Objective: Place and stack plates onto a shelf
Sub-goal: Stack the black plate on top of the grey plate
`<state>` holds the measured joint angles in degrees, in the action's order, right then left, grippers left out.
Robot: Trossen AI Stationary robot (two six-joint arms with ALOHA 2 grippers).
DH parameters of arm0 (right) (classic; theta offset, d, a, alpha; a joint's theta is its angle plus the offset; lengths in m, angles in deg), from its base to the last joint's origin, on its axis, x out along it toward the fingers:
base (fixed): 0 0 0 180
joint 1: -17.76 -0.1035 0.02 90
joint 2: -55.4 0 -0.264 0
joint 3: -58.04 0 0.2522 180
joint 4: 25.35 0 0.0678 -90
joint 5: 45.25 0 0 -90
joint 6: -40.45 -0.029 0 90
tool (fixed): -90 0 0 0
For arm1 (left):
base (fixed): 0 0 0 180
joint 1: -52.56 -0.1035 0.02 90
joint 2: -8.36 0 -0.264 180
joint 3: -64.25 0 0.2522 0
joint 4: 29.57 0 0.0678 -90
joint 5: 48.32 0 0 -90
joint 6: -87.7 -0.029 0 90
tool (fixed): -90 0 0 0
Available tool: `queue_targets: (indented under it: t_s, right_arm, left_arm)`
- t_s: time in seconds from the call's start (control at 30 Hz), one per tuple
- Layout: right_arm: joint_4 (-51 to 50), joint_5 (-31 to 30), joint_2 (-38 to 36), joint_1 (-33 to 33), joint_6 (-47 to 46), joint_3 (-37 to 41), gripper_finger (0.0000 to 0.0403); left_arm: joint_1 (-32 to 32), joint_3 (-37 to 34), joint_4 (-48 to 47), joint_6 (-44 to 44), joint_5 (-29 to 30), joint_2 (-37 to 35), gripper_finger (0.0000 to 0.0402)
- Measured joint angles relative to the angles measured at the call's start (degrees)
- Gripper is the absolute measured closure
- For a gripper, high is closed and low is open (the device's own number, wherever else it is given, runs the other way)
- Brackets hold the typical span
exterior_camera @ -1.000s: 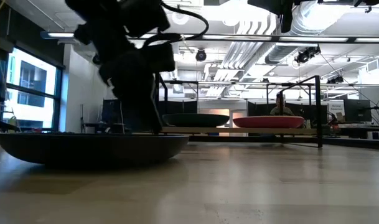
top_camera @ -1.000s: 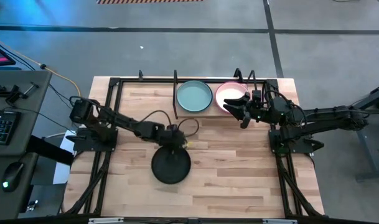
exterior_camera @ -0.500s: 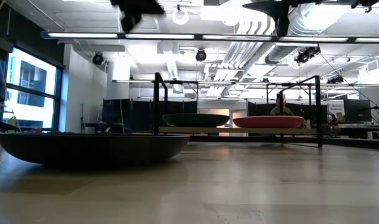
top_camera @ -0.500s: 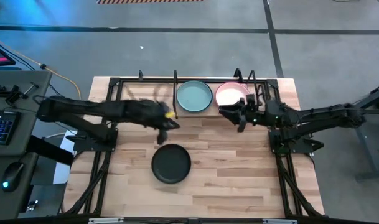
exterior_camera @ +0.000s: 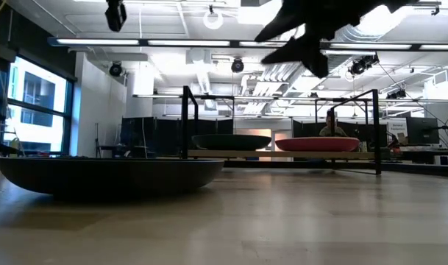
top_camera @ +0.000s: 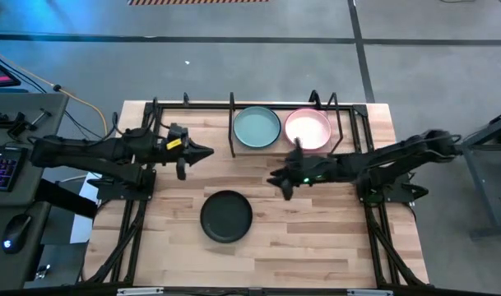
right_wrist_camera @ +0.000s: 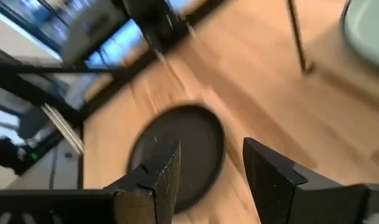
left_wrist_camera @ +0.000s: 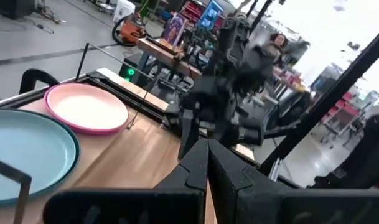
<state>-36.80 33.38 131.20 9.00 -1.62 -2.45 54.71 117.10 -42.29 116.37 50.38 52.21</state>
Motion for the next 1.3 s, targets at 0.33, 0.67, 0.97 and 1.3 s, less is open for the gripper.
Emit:
queue_targets:
  t_s: [0.33, 0.67, 0.97, 1.3]
  right_arm:
    - [-7.46, 8.99, 19.24, 2.92, -14.84, -11.31, 0.0247]
    - [-7.46, 18.89, 34.12, 2.95, -16.06, -20.4, 0.0247]
    - [-8.22, 19.07, 38.46, 2.68, -16.57, -22.18, 0.0247]
    - [-9.93, 15.9, 38.55, 1.01, -14.77, -22.26, 0.0344]
  left_arm:
    - [0.02, -1.99, 0.14, 2.77, 0.91, -1.5, 0.0401]
    - [0.02, -1.99, 0.11, 2.68, 1.09, -1.48, 0.0401]
    - [0.02, -1.99, 0.11, 2.69, 1.09, -1.48, 0.0401]
    - [0.02, -1.99, 0.1, 2.61, 1.11, -1.5, 0.0401]
